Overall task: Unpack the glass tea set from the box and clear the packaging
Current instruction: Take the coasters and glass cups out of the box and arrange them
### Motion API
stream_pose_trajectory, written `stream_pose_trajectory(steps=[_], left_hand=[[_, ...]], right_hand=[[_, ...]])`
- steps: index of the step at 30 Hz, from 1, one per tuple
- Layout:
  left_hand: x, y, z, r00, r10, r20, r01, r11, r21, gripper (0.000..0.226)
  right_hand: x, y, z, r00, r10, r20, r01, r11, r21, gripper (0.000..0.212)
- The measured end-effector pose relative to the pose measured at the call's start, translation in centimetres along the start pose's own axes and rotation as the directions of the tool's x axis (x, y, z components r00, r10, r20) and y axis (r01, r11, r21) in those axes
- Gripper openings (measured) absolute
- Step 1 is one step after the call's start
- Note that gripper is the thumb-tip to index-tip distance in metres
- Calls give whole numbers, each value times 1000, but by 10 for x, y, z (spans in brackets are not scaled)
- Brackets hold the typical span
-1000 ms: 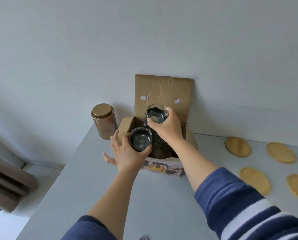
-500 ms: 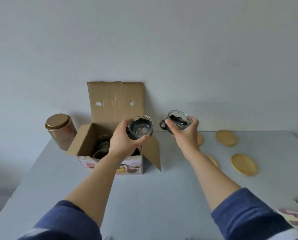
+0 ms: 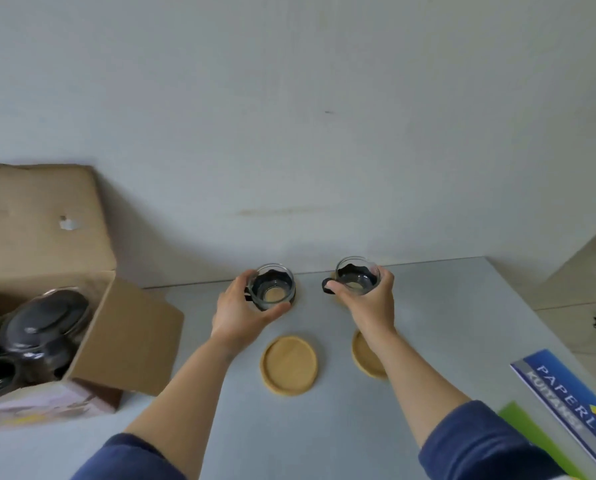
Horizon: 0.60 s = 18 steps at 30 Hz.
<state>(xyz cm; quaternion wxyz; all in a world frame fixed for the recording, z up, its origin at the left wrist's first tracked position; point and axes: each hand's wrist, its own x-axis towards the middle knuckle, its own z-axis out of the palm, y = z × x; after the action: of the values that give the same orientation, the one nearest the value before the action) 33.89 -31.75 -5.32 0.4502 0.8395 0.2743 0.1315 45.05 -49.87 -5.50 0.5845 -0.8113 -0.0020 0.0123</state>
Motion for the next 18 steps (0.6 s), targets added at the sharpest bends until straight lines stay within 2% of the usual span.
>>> stream_pose_trajectory(steps=[4,9,18], left_hand=[[31,-6,28,1000,-18,-16,18,1000,-2,83],[48,-17,41,999,-31,-36,34,996,84,81],[49,-10,39,1000,-29,4,28,984,176,77]], right_hand=[[40,28,5,1000,5,-22,-8,989,-146,86],[65,48,17,998,-22,-55,5,960,-281,100],[69,50,20,999,-15,-33,5,954,-300,101]])
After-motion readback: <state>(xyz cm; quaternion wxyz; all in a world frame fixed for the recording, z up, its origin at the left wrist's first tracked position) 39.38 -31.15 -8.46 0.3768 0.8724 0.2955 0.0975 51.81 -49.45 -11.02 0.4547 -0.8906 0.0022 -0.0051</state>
